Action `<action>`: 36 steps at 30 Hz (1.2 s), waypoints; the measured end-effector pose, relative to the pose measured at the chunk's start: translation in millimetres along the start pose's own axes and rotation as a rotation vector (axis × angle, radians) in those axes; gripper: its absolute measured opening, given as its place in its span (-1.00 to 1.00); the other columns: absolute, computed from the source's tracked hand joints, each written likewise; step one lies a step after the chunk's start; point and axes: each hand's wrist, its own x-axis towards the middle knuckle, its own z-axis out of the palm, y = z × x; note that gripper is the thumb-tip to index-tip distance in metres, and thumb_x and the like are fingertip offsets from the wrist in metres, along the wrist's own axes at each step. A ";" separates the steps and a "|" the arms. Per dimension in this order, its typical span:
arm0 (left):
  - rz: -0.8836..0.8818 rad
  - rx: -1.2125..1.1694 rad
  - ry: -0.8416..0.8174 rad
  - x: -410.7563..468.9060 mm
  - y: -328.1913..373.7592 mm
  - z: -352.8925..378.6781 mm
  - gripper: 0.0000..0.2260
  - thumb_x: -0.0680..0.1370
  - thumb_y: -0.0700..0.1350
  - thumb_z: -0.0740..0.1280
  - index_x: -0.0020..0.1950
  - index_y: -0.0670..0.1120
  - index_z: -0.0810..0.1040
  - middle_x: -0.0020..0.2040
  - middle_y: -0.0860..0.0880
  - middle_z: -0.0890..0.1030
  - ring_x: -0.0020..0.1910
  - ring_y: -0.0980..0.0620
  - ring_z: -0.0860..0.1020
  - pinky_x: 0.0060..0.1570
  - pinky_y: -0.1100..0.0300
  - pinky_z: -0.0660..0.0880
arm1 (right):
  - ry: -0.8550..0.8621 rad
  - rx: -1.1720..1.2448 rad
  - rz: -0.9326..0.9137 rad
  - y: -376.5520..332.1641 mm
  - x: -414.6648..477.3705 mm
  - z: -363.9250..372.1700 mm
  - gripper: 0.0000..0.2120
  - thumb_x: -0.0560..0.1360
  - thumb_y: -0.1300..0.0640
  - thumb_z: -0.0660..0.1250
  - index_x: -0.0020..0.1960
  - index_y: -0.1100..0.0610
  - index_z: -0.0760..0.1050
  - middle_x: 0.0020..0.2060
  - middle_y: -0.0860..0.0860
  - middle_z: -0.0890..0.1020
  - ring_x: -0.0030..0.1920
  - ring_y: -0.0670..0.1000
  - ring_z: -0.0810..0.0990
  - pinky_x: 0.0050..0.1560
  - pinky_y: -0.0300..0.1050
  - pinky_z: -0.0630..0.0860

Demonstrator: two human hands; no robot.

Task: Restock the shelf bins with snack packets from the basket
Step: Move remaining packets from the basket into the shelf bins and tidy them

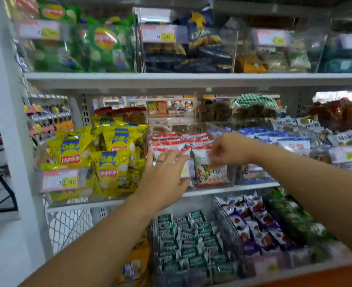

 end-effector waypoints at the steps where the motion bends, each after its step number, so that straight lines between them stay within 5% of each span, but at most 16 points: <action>1: 0.019 -0.026 0.039 -2.3 3.3 -3.6 -0.52 0.56 0.12 0.22 0.48 0.14 0.27 0.45 0.09 0.32 0.45 0.03 0.29 0.49 -0.23 -0.05 | 0.076 -0.022 -0.016 -4.0 -12.1 -6.2 -0.75 0.50 -0.11 0.37 0.04 0.04 0.61 -0.05 -0.03 0.67 -0.08 -0.04 0.61 0.04 -0.05 0.59; 5: 0.112 -0.191 0.131 -28.6 29.1 -9.0 -0.66 0.58 0.04 0.23 0.35 0.07 0.45 0.27 0.05 0.48 0.23 -0.03 0.48 0.41 -0.11 0.24 | 0.283 0.055 -0.093 -28.3 -73.6 -1.3 -0.77 0.52 -0.06 0.35 0.07 0.06 0.60 -0.12 -0.08 0.63 -0.09 -0.02 0.61 0.00 0.01 0.59; 8: 0.158 -0.349 0.008 -73.3 54.8 17.0 -0.73 0.62 0.00 0.21 0.30 0.02 0.49 0.16 0.02 0.54 0.03 -0.02 0.53 0.05 -0.01 0.48 | 0.246 0.193 -0.125 -35.4 -124.5 47.8 -0.78 0.52 -0.05 0.36 0.02 0.09 0.61 -0.18 -0.04 0.65 -0.16 -0.03 0.62 -0.07 -0.03 0.59; 15: 0.194 -0.499 -0.404 -174.2 107.2 121.3 -0.74 0.55 0.02 0.19 0.20 0.05 0.54 0.01 0.01 0.59 -0.03 -0.05 0.56 -0.16 0.05 0.54 | -0.100 0.319 0.041 -24.1 -214.7 215.6 -0.82 0.52 -0.06 0.32 0.04 -0.02 0.61 -0.19 -0.12 0.65 -0.21 -0.07 0.61 -0.17 0.00 0.60; 19: 0.210 -0.477 -0.644 -223.5 139.4 177.4 -0.75 0.63 0.06 0.17 0.28 0.11 0.46 0.14 0.08 0.55 0.01 0.01 0.56 -0.12 0.01 0.55 | -0.315 0.389 0.164 -14.0 -259.7 302.5 -0.67 0.45 -0.28 0.19 0.03 -0.12 0.57 -0.15 -0.20 0.64 -0.17 -0.14 0.60 -0.14 -0.04 0.61; 23: 0.147 -0.437 -0.975 -273.7 154.8 236.6 -0.75 0.62 0.04 0.21 0.27 0.05 0.51 0.21 0.07 0.55 0.04 0.03 0.54 -0.14 0.17 0.53 | -0.635 0.409 0.307 6.5 -310.3 378.6 -0.71 0.51 -0.10 0.36 0.18 -0.02 0.56 0.06 -0.11 0.61 0.00 -0.10 0.56 0.04 -0.24 0.48; 29: 0.128 -0.344 -1.300 -336.8 158.9 291.2 -0.70 0.60 0.06 0.22 0.31 0.09 0.50 0.25 0.06 0.53 0.06 0.01 0.56 0.01 0.01 0.59 | -1.095 0.274 0.517 47.4 -393.5 470.5 -0.43 0.55 -0.11 0.30 0.47 0.11 0.30 0.44 0.10 0.37 0.42 0.12 0.35 0.36 -0.08 0.29; 36: 0.174 -0.492 -1.285 -368.1 210.3 323.0 -0.79 0.63 0.01 0.19 0.22 0.03 0.49 0.10 0.04 0.51 -0.04 -0.01 0.54 -0.13 0.06 0.55 | -0.966 0.495 0.938 70.3 -407.4 523.9 -0.13 0.55 -0.16 0.30 0.59 0.21 -0.11 0.53 0.21 0.20 0.47 0.21 0.29 0.38 -0.01 0.32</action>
